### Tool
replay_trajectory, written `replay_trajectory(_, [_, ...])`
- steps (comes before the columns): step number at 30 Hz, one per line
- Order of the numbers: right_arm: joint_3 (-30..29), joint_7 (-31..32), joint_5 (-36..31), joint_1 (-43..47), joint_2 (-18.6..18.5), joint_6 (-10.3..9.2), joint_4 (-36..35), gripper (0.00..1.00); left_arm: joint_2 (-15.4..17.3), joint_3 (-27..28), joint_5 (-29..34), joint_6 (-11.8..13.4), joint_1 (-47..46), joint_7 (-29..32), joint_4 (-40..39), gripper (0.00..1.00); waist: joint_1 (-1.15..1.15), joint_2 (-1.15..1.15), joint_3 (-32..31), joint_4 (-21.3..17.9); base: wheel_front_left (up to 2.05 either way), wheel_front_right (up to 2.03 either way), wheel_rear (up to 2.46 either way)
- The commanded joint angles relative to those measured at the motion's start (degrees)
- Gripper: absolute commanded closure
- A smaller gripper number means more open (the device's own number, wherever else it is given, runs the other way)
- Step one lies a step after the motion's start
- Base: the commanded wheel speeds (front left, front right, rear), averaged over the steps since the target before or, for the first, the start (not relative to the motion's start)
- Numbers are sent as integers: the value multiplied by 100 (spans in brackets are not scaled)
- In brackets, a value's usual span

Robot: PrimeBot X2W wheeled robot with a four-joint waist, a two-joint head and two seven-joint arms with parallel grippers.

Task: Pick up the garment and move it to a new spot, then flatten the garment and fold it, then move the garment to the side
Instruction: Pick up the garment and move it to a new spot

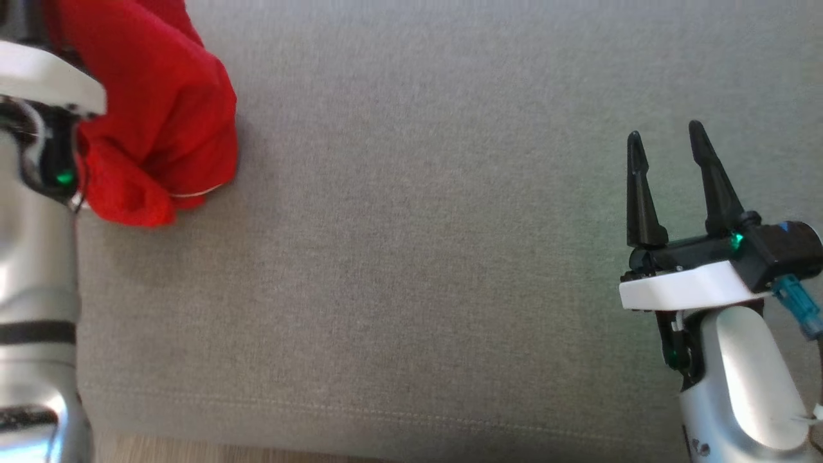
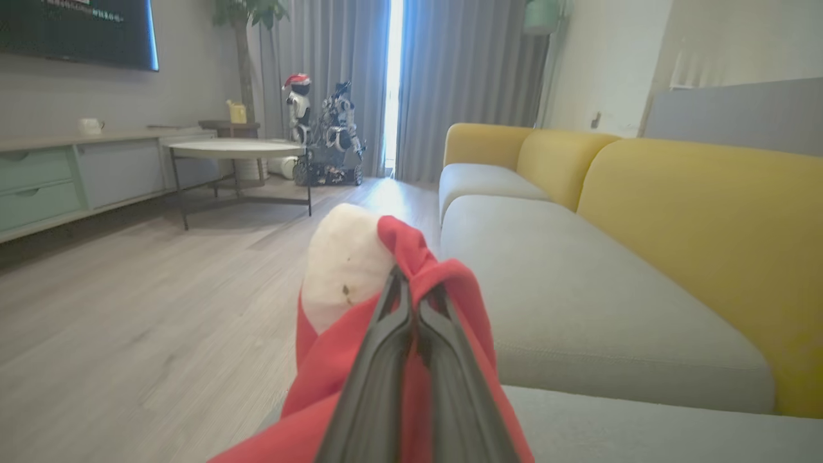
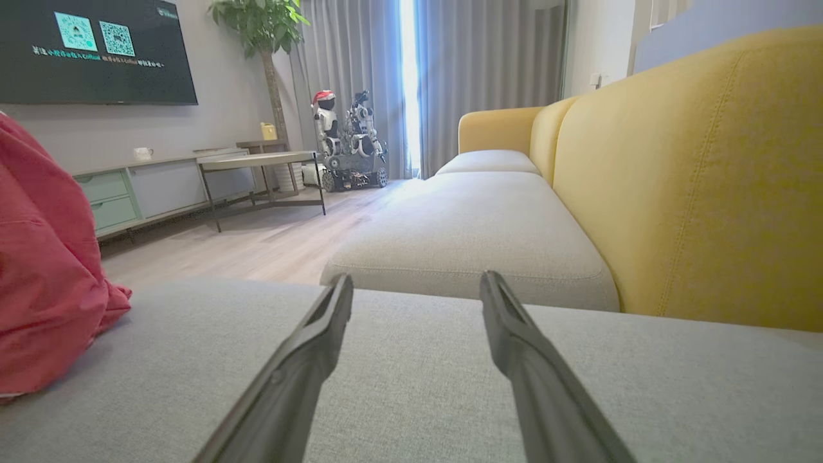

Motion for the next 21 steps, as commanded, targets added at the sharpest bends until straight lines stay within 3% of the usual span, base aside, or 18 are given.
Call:
replay_trajectory(1, [128,-57,79,-23,-11,22,-144,0,253,47,-42,-32,-6,-54,-469,100,0,0,-226,-73,0,0,0])
replay_trajectory(7, [130,-75,232,3,-11,22,-114,0,55,-235,-85,2,356,373,-1784,100,0,0,-446,-282,0,0,0])
replay_trajectory(12, [99,-77,532,-19,-11,22,-260,0,-45,-630,233,248,584,930,-2725,100,0,0,-407,-595,0,0,0])
replay_trajectory(15, [122,-77,587,-31,-11,22,-326,0,-142,-833,375,342,649,1118,-2949,100,0,0,-362,-751,0,0,0])
replay_trajectory(21, [135,-78,745,-150,-11,22,-627,0,-660,-1447,606,507,669,1417,-3127,100,0,0,-47,-1442,0,0,0])
